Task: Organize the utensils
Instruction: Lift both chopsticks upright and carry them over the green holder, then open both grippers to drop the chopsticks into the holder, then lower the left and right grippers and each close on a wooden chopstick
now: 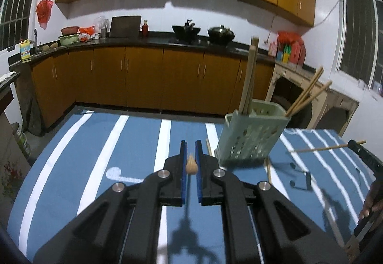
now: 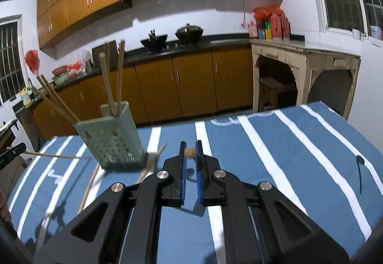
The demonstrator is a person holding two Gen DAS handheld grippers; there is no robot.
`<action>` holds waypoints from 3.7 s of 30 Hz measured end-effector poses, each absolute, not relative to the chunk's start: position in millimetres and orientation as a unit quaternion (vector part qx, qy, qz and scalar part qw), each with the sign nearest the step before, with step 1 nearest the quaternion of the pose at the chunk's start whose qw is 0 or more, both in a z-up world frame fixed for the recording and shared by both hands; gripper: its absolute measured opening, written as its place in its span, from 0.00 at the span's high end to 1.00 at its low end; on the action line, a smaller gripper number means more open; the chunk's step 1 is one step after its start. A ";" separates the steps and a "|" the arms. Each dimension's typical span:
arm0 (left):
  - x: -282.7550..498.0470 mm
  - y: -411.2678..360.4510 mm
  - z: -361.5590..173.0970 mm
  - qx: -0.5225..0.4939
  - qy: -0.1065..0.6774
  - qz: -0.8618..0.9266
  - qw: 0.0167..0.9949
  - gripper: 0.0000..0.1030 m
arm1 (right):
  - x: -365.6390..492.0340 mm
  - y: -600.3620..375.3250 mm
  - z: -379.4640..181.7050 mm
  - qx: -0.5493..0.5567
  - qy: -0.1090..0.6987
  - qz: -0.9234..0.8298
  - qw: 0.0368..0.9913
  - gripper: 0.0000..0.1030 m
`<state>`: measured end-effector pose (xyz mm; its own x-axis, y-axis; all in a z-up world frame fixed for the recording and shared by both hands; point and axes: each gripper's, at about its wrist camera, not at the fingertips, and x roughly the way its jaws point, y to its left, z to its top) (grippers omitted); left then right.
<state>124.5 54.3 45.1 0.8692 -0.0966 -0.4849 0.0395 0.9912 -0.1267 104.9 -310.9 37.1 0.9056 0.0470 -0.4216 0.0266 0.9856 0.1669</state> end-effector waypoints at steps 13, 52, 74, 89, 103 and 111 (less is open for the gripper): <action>122.4 55.0 69.2 -0.051 0.223 -0.033 0.973 0.93 | 103.3 -305.9 61.4 0.092 0.186 0.022 0.978 0.92; 186.7 -38.9 190.1 -0.059 0.063 -0.065 0.994 0.93 | 169.7 -227.0 163.1 0.088 0.035 0.117 0.989 0.92; 229.4 -30.3 144.8 -0.056 0.124 -0.070 0.988 0.93 | 197.0 -219.3 126.4 0.089 0.092 0.114 0.985 0.92; 211.4 -25.5 154.2 -0.060 0.125 -0.056 0.989 0.71 | 169.0 -232.0 136.6 0.090 0.084 0.107 0.987 0.56; 132.0 -4.0 148.8 -0.056 0.118 -0.040 0.991 0.61 | 116.0 -257.5 109.5 0.092 0.111 0.073 0.987 0.53; 100.5 12.4 101.0 -0.027 0.150 -0.013 0.988 0.57 | 108.0 -266.1 47.4 0.094 0.189 0.040 0.977 0.53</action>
